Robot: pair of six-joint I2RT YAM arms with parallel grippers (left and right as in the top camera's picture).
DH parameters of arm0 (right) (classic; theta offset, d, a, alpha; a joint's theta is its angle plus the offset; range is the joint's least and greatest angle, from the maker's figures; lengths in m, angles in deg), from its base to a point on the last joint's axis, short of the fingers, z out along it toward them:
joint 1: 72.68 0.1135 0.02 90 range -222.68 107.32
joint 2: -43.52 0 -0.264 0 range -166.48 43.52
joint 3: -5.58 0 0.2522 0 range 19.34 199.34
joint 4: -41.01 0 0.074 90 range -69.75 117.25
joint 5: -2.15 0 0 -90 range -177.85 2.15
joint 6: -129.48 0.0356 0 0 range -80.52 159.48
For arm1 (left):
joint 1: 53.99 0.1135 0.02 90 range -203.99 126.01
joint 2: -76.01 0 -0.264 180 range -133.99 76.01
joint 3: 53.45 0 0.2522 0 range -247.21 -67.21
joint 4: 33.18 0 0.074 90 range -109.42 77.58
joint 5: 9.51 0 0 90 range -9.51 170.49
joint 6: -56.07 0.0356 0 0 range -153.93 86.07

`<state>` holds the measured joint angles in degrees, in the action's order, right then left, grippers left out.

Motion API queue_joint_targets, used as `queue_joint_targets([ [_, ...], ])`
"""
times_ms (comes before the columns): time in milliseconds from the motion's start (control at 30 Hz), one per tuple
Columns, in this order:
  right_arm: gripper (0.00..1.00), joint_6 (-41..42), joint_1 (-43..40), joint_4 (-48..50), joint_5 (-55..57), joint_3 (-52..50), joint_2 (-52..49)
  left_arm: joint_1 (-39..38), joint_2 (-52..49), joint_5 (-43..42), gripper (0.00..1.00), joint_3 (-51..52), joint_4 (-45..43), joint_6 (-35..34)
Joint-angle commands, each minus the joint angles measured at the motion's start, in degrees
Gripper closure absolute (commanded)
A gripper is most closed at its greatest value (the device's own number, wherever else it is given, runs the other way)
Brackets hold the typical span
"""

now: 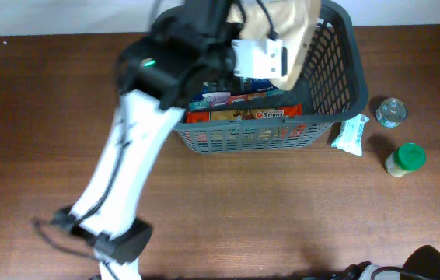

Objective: Pack container
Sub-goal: 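Carry the rice bag into the basket and release it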

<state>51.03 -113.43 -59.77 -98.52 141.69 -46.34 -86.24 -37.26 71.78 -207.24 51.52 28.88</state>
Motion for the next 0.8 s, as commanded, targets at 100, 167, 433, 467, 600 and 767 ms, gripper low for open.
queue_joint_targets([
  [100,0.01,-0.11,-0.15,-0.09,-0.7,0.17,-0.2,-0.63,-10.51,1.03,0.99,0.44,0.11,-1.66],
  [167,0.01,-0.11,-0.15,-0.09,-0.7,0.17,-0.2,-0.61,-13.11,1.03,0.98,0.44,0.46,-5.9],
  [433,0.01,-0.11,-0.15,-0.09,-0.7,0.17,-0.2,-0.61,-19.91,1.05,0.73,0.44,1.18,-10.1],
  [467,0.01,-0.11,-0.15,-0.09,-0.7,0.17,-0.2,-0.61,-20.04,1.05,0.53,0.44,1.31,-11.74],
  [600,0.01,-0.11,-0.15,-0.09,-0.7,0.17,-0.2,-0.61,-20.09,2.82,0.01,0.13,1.62,-15.76],
  [767,0.01,-0.11,-0.15,-0.09,-0.7,0.17,-0.2,-0.57,-18.47,13.46,0.01,-4.48,3.85,-25.27],
])
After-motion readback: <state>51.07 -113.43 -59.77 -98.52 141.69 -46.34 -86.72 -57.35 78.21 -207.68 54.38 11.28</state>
